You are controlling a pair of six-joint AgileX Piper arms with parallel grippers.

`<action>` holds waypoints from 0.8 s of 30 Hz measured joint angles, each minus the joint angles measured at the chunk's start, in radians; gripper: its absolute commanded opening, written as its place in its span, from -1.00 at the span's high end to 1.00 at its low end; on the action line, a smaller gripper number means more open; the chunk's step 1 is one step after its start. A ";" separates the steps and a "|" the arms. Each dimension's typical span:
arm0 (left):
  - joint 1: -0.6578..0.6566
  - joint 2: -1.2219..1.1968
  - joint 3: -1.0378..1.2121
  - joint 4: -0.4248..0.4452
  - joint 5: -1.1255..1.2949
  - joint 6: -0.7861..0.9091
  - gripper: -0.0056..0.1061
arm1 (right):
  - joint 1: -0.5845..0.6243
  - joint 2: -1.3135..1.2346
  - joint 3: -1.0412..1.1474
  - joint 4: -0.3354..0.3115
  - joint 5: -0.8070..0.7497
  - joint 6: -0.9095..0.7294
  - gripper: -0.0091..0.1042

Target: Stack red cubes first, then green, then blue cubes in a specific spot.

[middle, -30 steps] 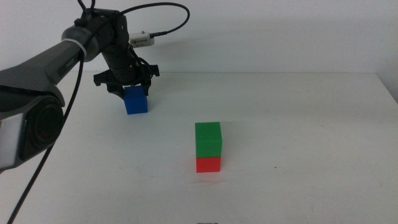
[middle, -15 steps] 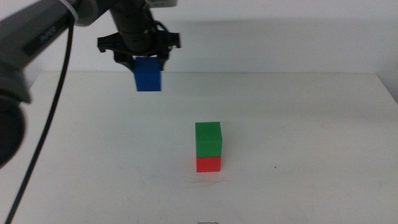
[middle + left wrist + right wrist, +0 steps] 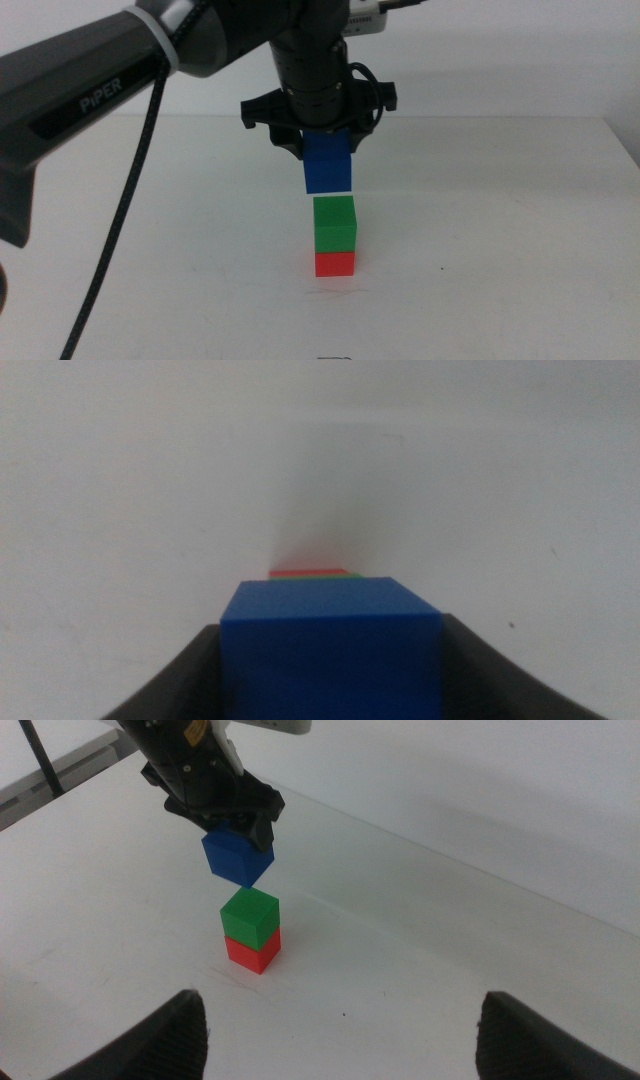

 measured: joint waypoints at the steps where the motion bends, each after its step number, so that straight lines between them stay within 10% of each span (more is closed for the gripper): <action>1: -0.006 0.000 0.000 0.000 0.000 -0.004 0.93 | 0.000 0.000 0.000 0.000 0.000 0.000 -0.82; 24: -0.018 0.075 0.000 -0.023 -0.001 -0.050 0.93 | 0.000 0.000 0.000 0.000 0.000 0.000 -0.82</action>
